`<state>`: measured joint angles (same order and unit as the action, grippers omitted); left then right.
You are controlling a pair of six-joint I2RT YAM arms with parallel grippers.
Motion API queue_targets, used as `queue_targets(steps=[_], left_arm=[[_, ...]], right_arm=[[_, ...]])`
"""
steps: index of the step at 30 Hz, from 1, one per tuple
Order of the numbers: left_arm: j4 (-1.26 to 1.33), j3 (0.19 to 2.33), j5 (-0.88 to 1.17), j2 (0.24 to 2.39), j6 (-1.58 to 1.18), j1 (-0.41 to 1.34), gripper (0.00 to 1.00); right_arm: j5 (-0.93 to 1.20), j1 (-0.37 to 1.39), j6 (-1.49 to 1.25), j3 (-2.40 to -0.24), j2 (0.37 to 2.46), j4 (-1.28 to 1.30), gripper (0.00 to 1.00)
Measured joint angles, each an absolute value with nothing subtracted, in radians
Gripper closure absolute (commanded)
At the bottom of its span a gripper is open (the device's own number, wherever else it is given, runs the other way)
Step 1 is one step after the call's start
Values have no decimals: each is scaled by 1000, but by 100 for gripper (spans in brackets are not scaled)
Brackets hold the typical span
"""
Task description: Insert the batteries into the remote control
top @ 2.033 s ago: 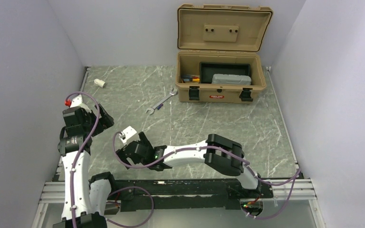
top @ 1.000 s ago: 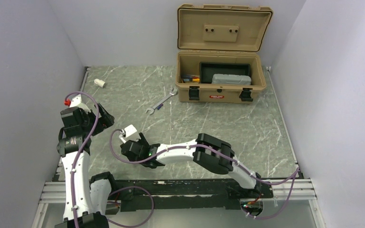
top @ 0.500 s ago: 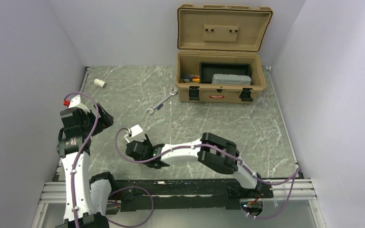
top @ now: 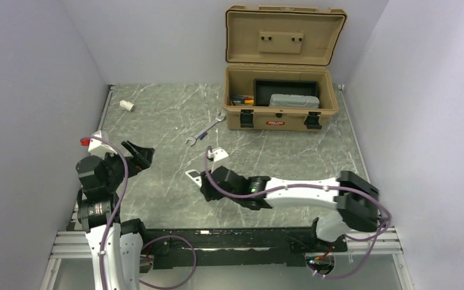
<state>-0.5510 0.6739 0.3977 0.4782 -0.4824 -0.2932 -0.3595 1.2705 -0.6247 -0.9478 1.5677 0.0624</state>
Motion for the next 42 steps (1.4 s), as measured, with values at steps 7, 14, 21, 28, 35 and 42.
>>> queue_targets(steps=[7,14,21,28,35,42], left_arm=[[-401,617,503,388,-627,-175,2],[-269,523,463,373,-808,80,6],[-219,521,253,486,-1000,403,5],[-201,563,1,717,-1136,734,3],[-184,580,-150,750,-1200,797,4],[-181,583,-233,750,-1278,813,24]], right_arm=[[-259,1226,-638,-825,1283,30,100],[-172,1069,-747,-624,1020,-70,100],[-173,1053,-728,-608,984,-92,100],[-220,1111,-670,-620,984,-90,100],[-314,1219,-591,-662,980,-71,100],[-392,1271,-541,-662,974,-56,100]])
